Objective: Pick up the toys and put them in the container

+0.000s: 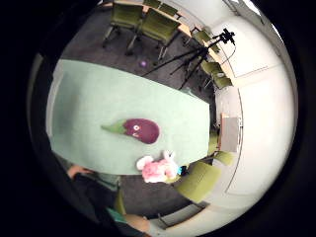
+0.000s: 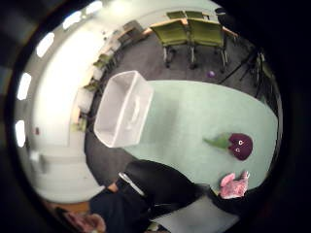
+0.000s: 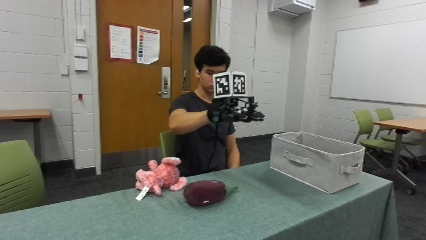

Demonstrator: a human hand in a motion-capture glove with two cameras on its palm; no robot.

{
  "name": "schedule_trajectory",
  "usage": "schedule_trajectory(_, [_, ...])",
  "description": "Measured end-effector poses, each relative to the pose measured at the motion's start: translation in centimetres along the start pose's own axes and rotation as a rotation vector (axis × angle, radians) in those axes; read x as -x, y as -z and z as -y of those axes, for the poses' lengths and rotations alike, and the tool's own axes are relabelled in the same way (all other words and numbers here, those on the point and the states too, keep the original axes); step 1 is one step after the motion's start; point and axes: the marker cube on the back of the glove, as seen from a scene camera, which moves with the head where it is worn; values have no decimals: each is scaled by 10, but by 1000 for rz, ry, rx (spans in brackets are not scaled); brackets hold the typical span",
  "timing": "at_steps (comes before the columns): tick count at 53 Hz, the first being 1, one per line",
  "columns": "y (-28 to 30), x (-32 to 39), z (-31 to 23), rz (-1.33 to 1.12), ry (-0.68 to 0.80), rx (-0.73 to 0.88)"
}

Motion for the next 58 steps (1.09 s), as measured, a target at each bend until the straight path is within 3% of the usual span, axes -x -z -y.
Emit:
schedule_trajectory(37, [-209, -118, -49, -5, -43, 282])
schedule_trajectory(48, [-232, -120, -56, -70, -51, 317])
schedule_trajectory(58, [-229, -124, -53, 71, -107, 262])
